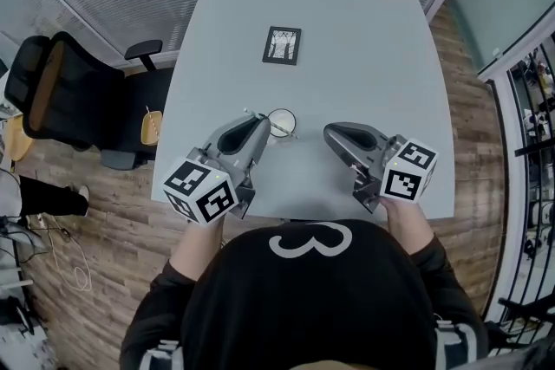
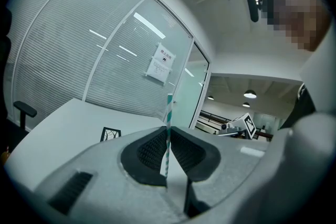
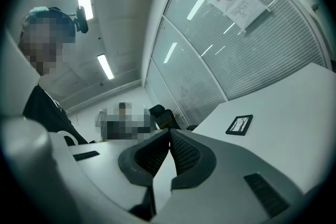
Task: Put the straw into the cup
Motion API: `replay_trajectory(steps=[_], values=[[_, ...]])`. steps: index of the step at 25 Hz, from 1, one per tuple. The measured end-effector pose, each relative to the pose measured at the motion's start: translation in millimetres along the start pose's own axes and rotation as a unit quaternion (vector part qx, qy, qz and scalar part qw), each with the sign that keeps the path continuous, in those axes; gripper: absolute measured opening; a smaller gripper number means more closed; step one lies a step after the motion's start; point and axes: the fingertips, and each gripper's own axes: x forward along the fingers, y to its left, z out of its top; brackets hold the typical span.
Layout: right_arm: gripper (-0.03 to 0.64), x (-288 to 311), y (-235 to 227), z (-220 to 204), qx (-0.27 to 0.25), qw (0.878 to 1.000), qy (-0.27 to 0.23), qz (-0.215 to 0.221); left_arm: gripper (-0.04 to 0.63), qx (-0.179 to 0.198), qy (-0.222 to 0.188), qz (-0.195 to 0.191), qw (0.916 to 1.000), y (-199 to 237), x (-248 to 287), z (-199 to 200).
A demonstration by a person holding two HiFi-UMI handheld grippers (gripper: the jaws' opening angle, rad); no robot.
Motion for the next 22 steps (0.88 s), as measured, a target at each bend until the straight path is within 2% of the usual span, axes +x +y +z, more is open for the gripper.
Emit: replay_trajectory(steps=[12, 22], values=[[0.015, 13, -33, -16, 0.030, 0.999, 0.020, -0.009, 0.035, -0.019, 0.012, 0.028, 0.9994, 41, 25, -17], [0.015, 36, -70, -23, 0.051, 0.998, 0.042, -0.007, 0.035, -0.046, 0.031, 0.066, 0.9963, 92, 49, -39]])
